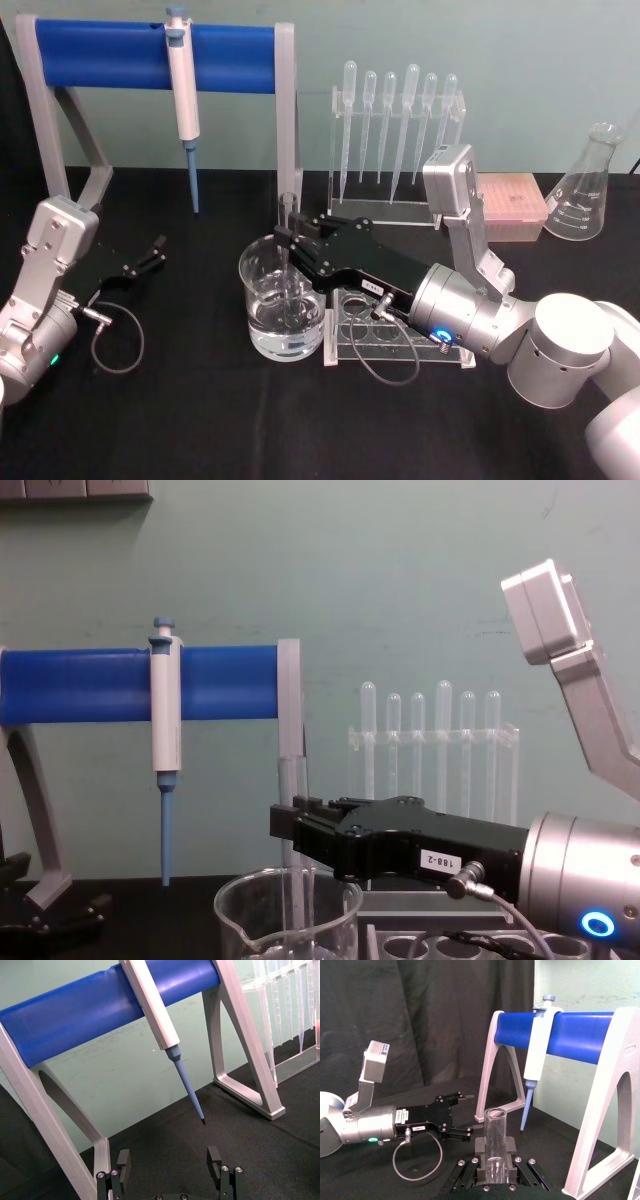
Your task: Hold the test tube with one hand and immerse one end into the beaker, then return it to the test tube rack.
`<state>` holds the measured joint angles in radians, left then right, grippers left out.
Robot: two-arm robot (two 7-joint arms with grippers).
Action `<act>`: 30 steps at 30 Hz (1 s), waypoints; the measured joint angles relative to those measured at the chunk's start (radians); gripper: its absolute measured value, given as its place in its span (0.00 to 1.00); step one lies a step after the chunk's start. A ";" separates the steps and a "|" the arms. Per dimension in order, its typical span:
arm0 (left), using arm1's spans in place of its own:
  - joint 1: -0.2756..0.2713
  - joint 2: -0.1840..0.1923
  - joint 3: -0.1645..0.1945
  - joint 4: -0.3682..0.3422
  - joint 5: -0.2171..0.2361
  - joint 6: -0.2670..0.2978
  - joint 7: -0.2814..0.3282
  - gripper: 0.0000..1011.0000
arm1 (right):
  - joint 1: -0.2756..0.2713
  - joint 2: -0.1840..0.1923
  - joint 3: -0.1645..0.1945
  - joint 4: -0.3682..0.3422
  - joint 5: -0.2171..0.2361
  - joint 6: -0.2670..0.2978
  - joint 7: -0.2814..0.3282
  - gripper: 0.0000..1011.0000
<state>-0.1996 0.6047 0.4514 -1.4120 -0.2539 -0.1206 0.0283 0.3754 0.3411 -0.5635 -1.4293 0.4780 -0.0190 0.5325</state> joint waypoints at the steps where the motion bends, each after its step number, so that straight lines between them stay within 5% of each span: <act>1: 0.000 0.000 0.000 0.000 0.000 0.000 0.000 0.99 | 0.000 0.000 0.000 0.000 0.000 0.000 0.000 0.22; 30: 0.000 0.000 0.000 0.000 0.000 0.000 0.000 0.99 | 0.000 0.000 0.000 0.000 0.000 0.000 0.000 0.22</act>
<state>-0.1996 0.6047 0.4514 -1.4120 -0.2539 -0.1205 0.0283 0.3754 0.3411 -0.5635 -1.4293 0.4780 -0.0190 0.5326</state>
